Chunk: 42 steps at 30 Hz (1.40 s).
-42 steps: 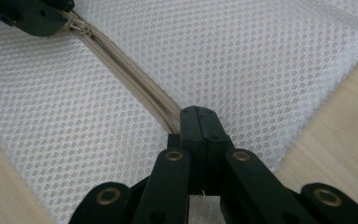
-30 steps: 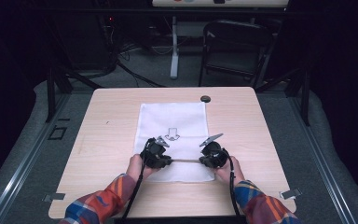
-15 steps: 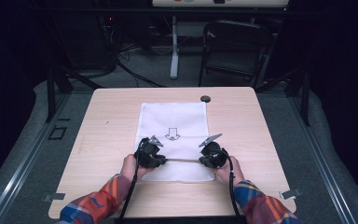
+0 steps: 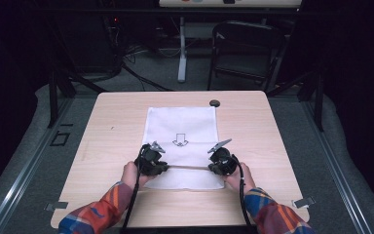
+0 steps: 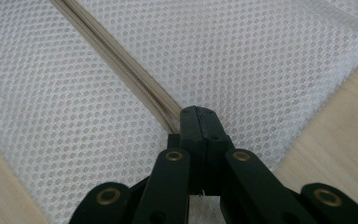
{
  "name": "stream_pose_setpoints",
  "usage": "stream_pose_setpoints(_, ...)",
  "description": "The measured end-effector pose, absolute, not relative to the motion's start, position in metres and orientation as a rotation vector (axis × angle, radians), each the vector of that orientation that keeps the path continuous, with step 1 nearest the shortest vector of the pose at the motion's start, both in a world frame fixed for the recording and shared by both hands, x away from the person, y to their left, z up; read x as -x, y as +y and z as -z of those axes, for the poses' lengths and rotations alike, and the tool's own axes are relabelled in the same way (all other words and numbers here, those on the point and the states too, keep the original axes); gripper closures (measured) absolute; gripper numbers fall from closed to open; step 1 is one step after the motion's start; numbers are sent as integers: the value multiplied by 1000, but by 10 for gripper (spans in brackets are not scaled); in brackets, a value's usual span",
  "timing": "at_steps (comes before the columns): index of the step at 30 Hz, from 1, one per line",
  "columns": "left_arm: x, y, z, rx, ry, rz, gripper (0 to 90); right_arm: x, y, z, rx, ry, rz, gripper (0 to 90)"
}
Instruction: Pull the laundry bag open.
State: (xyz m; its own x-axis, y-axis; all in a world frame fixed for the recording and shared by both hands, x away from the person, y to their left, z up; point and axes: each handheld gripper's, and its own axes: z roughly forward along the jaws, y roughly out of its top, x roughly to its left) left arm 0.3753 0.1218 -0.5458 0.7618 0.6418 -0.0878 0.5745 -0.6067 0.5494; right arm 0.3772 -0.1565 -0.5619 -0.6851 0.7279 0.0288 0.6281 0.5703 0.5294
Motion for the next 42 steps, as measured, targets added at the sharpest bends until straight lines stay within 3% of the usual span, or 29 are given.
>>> stream_pose_setpoints(42, -372, 148, 540, -2329, 1004, -175, 805, -383, -166, 558, -1137, 2622, -665, 900)
